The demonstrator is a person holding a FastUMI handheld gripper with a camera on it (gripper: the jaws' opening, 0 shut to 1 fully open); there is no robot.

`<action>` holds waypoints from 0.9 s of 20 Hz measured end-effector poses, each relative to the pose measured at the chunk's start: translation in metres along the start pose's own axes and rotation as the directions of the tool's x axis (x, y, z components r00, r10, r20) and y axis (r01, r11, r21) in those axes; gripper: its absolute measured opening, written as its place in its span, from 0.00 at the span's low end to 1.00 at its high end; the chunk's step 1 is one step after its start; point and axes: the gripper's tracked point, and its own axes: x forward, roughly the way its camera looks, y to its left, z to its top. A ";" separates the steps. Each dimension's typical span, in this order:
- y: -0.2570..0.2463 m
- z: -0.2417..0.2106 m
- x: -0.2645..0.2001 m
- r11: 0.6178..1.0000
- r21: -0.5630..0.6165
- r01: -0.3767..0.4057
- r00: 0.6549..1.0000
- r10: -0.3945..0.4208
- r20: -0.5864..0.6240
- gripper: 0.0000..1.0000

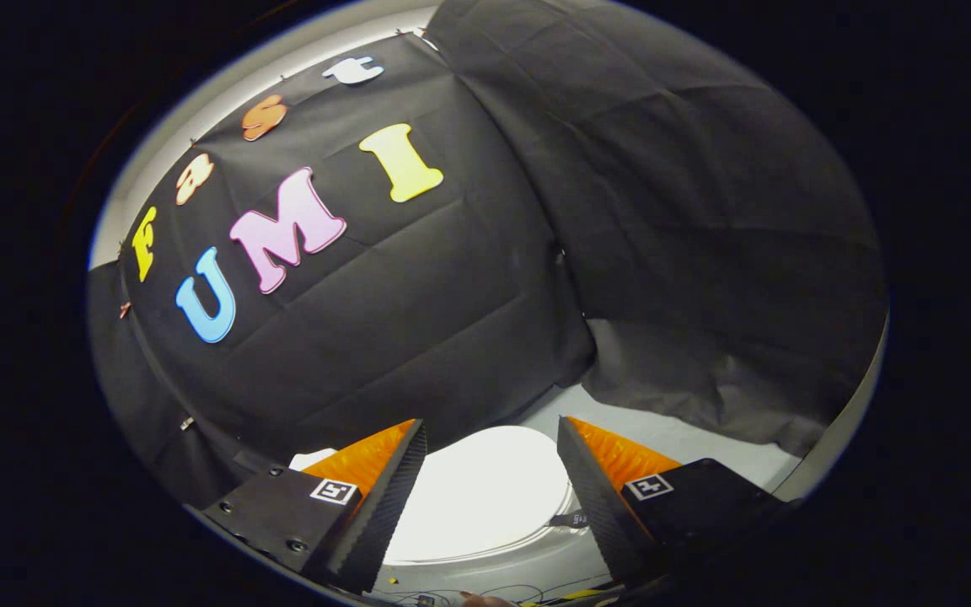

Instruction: Open the toilet lid.

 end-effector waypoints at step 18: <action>-0.154 -0.171 0.090 0.944 0.279 0.176 0.928 -0.064 -0.368 0.99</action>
